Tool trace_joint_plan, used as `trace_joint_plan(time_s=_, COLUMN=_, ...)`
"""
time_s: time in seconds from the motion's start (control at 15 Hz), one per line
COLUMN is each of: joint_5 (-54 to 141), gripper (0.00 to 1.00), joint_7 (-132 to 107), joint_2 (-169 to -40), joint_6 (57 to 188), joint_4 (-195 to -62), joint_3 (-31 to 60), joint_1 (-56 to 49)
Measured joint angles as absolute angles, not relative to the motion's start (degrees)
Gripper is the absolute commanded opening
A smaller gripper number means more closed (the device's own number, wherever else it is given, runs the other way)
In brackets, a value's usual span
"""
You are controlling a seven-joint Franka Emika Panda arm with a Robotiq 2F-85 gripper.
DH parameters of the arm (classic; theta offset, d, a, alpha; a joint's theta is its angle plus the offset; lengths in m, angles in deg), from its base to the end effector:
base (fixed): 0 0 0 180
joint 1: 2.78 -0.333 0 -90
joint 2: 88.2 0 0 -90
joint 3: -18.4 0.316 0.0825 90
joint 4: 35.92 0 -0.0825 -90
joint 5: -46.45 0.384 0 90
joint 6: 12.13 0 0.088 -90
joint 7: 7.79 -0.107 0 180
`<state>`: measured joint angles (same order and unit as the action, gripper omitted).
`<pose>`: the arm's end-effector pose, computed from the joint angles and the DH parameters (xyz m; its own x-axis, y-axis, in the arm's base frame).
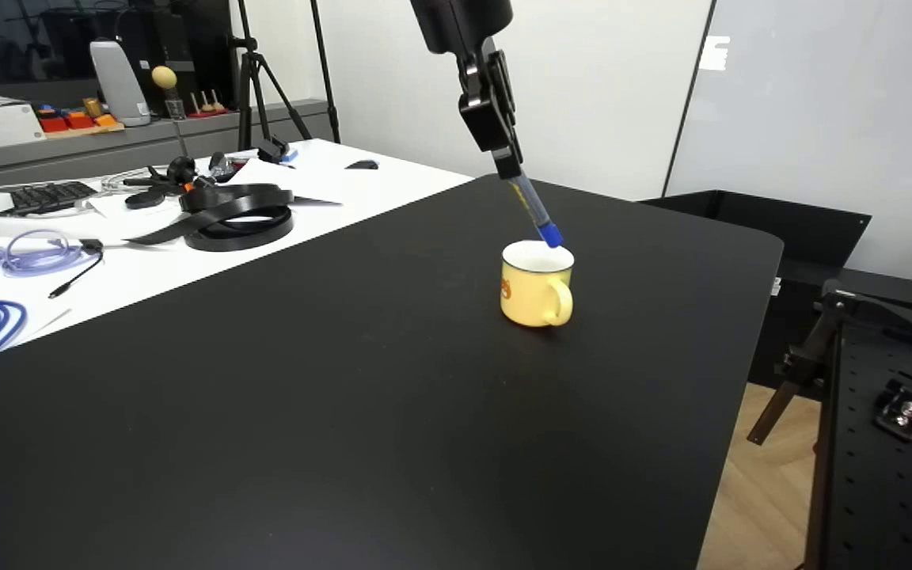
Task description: Take the marker out of the cup, put it on the table then put it back in the cup
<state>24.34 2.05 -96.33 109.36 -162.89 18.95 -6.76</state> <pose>0.5183 0.0240 0.2980 0.8547 0.4212 -0.3035 0.4922 -0.8433 0.2157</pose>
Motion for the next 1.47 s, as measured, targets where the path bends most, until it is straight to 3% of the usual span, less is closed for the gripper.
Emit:
trace_joint_plan(time_s=0.27, joint_5=31.9, gripper=0.06, joint_7=4.5, joint_2=-97.2, joint_6=103.1, joint_4=-160.7, joint_3=20.9, joint_1=-6.8)
trace_joint_plan(time_s=1.4, joint_5=42.7, gripper=0.06, joint_7=-8.4, joint_2=-117.0, joint_6=107.9, joint_4=-147.4, joint_3=20.6, joint_1=-6.5)
trace_joint_plan(time_s=1.47, joint_5=43.8, gripper=0.27, joint_7=-9.2, joint_2=-117.9, joint_6=107.2, joint_4=-146.3, joint_3=20.4, joint_1=-6.5)
